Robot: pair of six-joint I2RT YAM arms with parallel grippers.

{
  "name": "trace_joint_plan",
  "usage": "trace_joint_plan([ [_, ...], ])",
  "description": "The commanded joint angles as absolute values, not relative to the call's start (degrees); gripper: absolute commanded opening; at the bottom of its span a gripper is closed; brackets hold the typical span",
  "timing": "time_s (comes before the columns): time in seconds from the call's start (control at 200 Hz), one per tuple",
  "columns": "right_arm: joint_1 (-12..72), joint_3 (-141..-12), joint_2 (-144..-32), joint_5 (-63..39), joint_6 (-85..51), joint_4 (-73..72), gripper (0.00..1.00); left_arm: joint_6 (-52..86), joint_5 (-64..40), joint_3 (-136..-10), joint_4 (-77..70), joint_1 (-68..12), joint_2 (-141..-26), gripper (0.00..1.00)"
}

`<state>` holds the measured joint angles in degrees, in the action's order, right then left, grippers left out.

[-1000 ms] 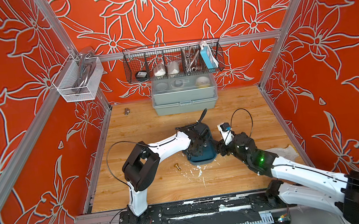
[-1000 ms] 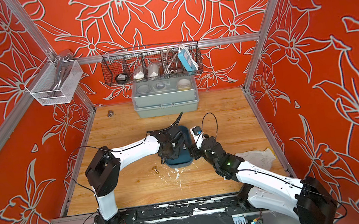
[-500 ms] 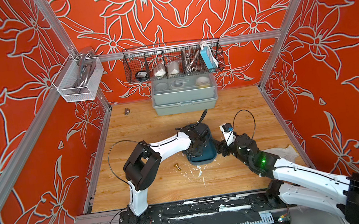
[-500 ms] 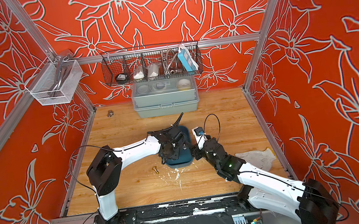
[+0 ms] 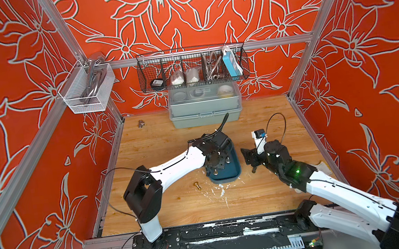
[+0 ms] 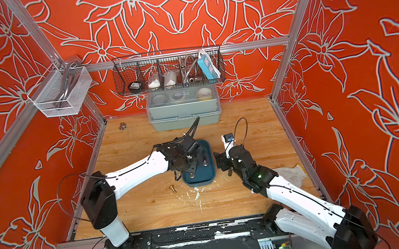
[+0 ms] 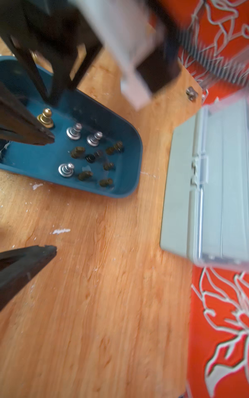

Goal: Put the chess pieces into the storage box
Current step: Pick up the chess piece at the center of the board.

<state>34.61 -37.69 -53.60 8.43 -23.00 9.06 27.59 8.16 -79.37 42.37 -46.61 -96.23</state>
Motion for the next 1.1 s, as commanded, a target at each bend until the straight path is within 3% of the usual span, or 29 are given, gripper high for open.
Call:
trace_joint_plan([
  [0.0, 29.75, -44.22, -57.09, 1.16, -30.18, 29.54, 0.76, 25.37, 8.84, -76.09, 39.74, -46.93, -88.14, 0.42],
  [0.165, 28.84, -54.73, -67.45, 1.21, -28.55, 48.45, 0.72, 20.77, 1.97, -62.86, 25.86, -46.93, -75.06, 0.50],
  [0.24, 28.67, -55.76, -70.21, 0.17, -28.98, 49.45, 0.72, 18.57, -2.94, -57.49, 20.90, -46.93, -70.41, 0.56],
  [0.42, 28.06, -56.57, -77.45, -1.14, -28.45, 48.77, 0.69, 17.29, -11.14, -51.57, 18.65, -46.93, -64.63, 0.57],
  [0.761, 28.05, -56.44, -87.33, -3.39, -27.16, 44.98, 0.51, 17.05, -10.30, -47.10, 18.07, -46.93, -62.56, 0.58],
  [1.091, 28.15, -56.24, -90.73, -3.43, -26.82, 42.95, 0.24, 16.64, -7.44, -47.04, 19.08, -46.93, -62.47, 0.58],
])
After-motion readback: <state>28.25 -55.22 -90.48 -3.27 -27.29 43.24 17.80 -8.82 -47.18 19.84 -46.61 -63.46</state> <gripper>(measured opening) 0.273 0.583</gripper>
